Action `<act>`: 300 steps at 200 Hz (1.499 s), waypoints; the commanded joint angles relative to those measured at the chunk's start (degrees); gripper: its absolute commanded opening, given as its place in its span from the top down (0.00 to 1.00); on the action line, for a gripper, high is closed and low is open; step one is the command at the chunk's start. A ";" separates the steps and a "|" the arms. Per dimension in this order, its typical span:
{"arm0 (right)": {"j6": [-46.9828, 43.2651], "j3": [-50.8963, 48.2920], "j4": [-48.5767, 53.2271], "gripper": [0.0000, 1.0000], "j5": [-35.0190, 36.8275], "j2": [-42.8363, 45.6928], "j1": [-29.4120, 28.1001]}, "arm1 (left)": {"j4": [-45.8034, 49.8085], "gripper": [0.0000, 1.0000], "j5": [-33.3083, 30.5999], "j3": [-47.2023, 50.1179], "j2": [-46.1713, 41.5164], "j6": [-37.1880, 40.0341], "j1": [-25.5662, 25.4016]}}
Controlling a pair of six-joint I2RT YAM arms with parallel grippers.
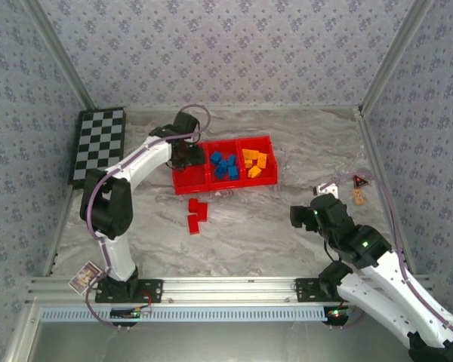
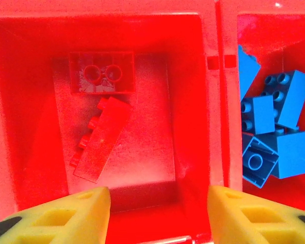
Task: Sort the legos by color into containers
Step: Place the lego in the container, then pick up the lego from the middle-left of the table.
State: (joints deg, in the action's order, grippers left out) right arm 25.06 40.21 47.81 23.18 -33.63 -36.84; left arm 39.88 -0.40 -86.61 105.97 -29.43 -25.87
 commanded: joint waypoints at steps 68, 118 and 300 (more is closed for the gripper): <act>-0.20 -0.31 -0.08 0.02 0.60 0.14 0.11 | -2.43 0.08 -6.56 16.38 -24.00 -1.56 -4.64; -0.18 -0.39 -0.23 0.02 0.46 -0.37 0.16 | 1.14 0.00 -13.50 28.18 -32.28 -11.50 -14.37; -0.24 -0.39 -0.35 0.02 0.02 -0.74 0.02 | -9.64 0.09 -16.31 41.68 -23.18 -30.60 -26.79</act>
State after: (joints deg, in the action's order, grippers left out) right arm 25.06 40.14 47.81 23.18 -34.28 -36.84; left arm 30.26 -17.43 -42.22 80.14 -60.71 -52.29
